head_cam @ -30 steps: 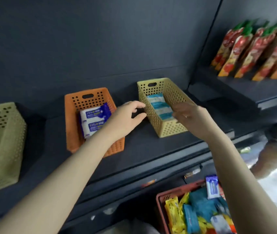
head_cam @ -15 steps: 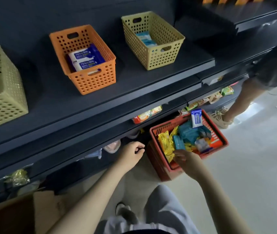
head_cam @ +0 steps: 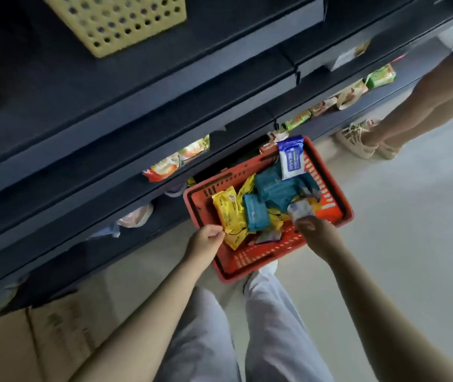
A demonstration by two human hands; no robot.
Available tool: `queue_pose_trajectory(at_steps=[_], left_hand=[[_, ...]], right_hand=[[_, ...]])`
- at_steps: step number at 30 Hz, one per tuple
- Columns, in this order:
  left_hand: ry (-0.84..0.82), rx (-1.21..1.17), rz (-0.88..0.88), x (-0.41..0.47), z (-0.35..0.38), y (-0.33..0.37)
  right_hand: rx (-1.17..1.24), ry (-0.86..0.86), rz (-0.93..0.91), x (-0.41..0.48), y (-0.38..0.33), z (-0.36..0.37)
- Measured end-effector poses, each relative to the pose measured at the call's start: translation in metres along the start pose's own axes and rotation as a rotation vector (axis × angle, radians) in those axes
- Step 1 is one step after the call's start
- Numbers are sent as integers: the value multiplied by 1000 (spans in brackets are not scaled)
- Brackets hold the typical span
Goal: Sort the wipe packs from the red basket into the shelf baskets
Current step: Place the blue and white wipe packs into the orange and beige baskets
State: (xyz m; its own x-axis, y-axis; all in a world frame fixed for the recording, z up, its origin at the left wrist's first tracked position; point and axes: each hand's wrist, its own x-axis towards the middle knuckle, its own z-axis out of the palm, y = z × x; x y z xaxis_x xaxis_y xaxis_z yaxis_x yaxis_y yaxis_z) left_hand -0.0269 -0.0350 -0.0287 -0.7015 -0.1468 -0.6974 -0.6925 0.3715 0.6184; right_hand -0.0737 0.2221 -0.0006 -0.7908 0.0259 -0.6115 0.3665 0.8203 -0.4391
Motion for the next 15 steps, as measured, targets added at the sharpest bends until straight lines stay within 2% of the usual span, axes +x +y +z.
queue_pose_trajectory(at_steps=[3, 6, 9, 12, 15], left_hand=[[24, -29, -68, 52, 38, 0], [62, -104, -127, 106, 68, -5], [52, -159, -224, 155, 99, -16], [1, -158, -243, 184, 125, -24], [35, -190, -264, 198, 146, -31]], right_hand=[[11, -21, 71, 71, 26, 12], [177, 3, 142, 130, 42, 40], [288, 171, 177, 179, 51, 61], [454, 359, 236, 200, 43, 66], [662, 455, 327, 204, 35, 70]])
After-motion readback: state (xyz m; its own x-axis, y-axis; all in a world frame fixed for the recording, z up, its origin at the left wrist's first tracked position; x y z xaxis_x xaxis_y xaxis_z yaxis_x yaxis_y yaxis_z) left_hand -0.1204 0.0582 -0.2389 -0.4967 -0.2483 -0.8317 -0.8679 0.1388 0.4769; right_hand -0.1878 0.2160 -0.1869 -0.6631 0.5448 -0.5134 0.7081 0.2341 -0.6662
